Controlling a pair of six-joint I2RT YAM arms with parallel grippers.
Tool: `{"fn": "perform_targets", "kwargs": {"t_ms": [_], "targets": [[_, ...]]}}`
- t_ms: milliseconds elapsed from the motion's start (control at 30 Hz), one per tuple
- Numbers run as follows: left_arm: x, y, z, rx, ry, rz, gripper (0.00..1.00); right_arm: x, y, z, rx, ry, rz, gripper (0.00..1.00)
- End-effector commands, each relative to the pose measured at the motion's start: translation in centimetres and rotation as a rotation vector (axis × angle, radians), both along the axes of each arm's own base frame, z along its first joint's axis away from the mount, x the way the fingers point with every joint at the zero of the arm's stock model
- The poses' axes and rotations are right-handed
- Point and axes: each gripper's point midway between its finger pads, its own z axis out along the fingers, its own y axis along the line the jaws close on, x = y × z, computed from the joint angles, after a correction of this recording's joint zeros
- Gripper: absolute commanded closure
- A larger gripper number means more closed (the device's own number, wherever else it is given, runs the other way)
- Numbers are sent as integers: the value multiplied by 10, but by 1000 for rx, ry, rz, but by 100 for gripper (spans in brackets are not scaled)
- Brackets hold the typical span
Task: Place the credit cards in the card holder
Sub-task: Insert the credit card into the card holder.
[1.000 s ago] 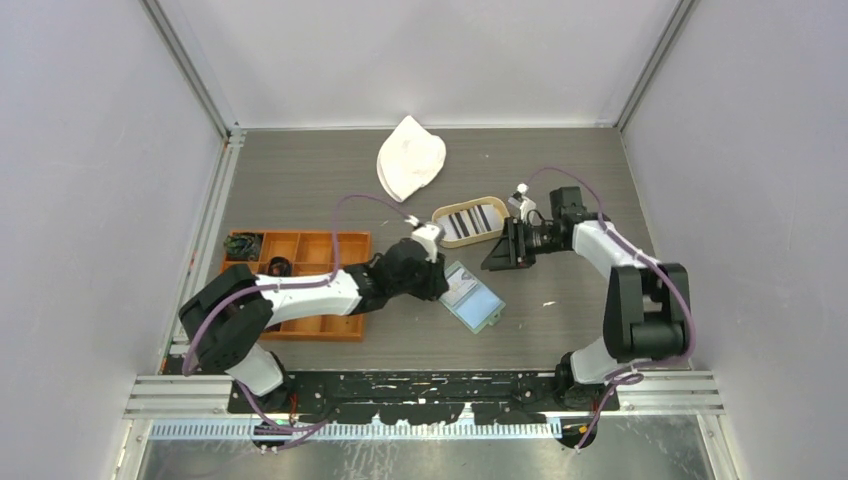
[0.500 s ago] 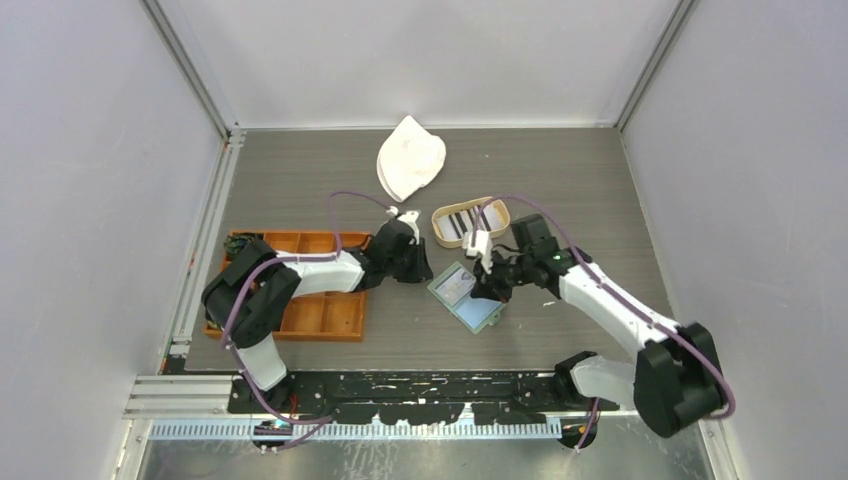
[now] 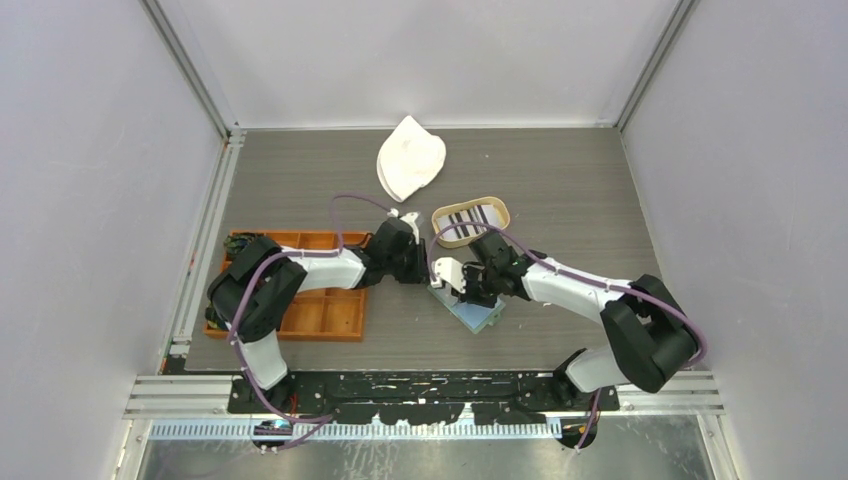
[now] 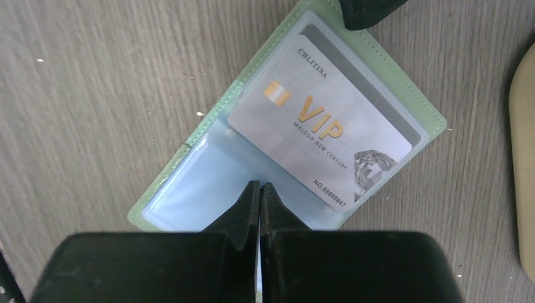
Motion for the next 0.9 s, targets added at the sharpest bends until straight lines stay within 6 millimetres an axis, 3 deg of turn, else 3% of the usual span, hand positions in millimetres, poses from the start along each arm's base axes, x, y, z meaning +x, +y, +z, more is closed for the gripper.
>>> {"fn": "perform_targets", "kwargs": {"t_ms": [0,233,533,700,867], "targets": [[-3,-13,2,-64,38,-20,85,25,4,3,-33,-111,-20,99],[-16,-15,-4,-104,89,-25,87,46,6,6,-38,-180,-125,99],[-34,-12,-9,-44,57,-7,88,54,9,13,-9,-205,-177,97],[-36,-2,4,-28,-30,28,88,56,6,26,7,-221,-185,96],[-38,11,26,-36,-142,55,86,46,-4,42,40,-187,-155,95]]}}
